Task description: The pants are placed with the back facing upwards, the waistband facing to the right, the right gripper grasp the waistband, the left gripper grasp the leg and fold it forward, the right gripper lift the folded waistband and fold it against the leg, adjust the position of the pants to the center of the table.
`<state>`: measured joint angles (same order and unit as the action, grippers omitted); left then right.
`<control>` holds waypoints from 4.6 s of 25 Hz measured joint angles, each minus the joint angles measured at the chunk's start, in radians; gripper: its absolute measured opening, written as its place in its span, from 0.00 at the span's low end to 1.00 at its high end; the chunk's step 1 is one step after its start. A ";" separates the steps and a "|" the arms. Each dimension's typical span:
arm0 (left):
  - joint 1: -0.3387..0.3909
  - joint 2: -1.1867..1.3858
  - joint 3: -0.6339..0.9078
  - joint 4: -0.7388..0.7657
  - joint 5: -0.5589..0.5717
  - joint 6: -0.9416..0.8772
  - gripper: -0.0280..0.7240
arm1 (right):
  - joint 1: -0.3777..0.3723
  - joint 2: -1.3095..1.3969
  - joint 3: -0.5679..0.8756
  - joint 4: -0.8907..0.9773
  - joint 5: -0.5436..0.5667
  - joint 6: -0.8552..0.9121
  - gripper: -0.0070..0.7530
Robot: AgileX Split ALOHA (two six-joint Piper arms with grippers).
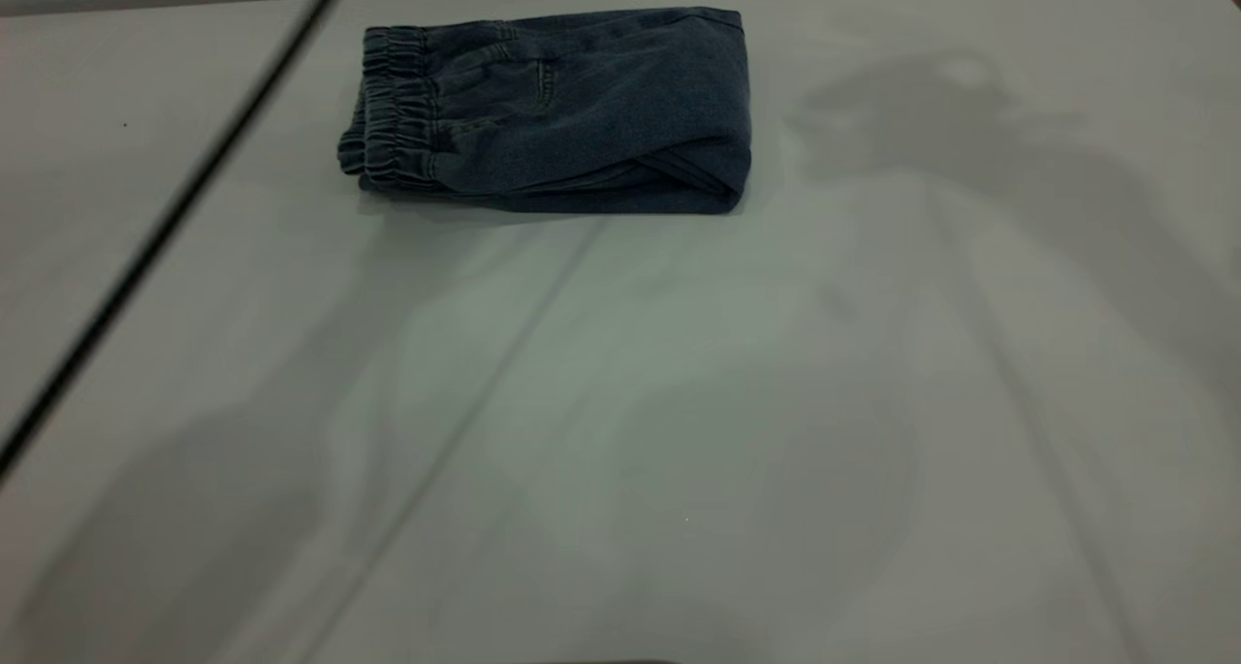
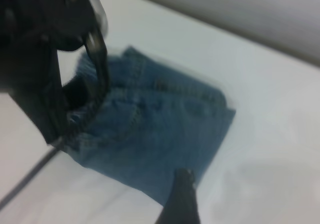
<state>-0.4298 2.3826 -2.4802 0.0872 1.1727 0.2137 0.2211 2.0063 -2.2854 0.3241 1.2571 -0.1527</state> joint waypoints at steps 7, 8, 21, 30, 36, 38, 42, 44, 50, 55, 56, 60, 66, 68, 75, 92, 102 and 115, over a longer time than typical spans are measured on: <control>0.000 -0.222 0.006 0.048 0.000 -0.060 0.71 | 0.000 -0.233 -0.002 -0.001 0.011 0.037 0.76; 0.000 -0.259 0.016 0.049 0.000 -0.074 0.71 | 0.000 -0.270 -0.002 -0.001 0.012 0.048 0.76; 0.000 -0.931 0.612 0.049 0.000 -0.181 0.71 | 0.000 -0.872 0.436 -0.003 0.022 0.078 0.76; 0.000 -1.369 1.054 0.017 0.000 -0.183 0.71 | 0.000 -1.259 0.881 -0.054 0.026 0.100 0.76; 0.000 -1.658 1.363 0.002 0.000 -0.182 0.71 | 0.000 -1.492 1.155 -0.118 0.027 0.100 0.76; 0.000 -1.737 1.438 0.002 0.000 -0.180 0.71 | 0.000 -1.555 1.227 -0.144 0.027 0.101 0.76; 0.000 -1.853 1.579 0.001 0.000 -0.179 0.71 | 0.000 -1.677 1.377 -0.158 0.027 0.104 0.76; 0.000 -1.896 1.642 -0.002 0.000 -0.179 0.71 | 0.000 -1.739 1.460 -0.158 0.026 0.099 0.76; 0.000 -1.972 1.791 -0.066 0.000 -0.152 0.71 | 0.000 -1.887 1.665 -0.167 -0.037 0.009 0.76; 0.000 -1.999 1.903 -0.118 0.000 -0.144 0.71 | 0.000 -1.942 1.756 -0.168 -0.052 -0.021 0.76; 0.000 -1.999 1.917 -0.118 0.000 -0.144 0.71 | 0.000 -1.944 1.767 -0.168 -0.055 -0.021 0.76; 0.000 -2.000 1.954 -0.119 -0.005 -0.144 0.71 | 0.000 -1.947 1.804 -0.166 -0.097 -0.024 0.76; 0.000 -2.000 1.976 -0.134 -0.060 -0.140 0.71 | 0.000 -1.947 1.810 -0.163 -0.108 -0.024 0.76; 0.000 -2.000 1.980 -0.137 -0.063 -0.138 0.71 | 0.000 -1.947 1.810 -0.163 -0.109 -0.024 0.76; 0.000 -2.000 1.987 -0.139 -0.062 -0.138 0.71 | 0.000 -1.948 1.810 -0.163 -0.109 -0.024 0.76; 0.325 -2.179 1.988 -0.141 -0.060 -0.138 0.71 | -0.081 -1.948 1.810 -0.152 -0.109 -0.025 0.76; 0.448 -2.398 1.988 -0.141 -0.051 -0.138 0.71 | -0.256 -2.017 1.810 -0.149 -0.108 -0.025 0.76; 0.448 -2.401 1.988 -0.142 -0.047 -0.138 0.71 | -0.262 -2.017 1.810 -0.149 -0.108 -0.025 0.76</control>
<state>0.0180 -0.0188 -0.4925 -0.0549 1.1254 0.0759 -0.0411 -0.0105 -0.4752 0.1755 1.1487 -0.1778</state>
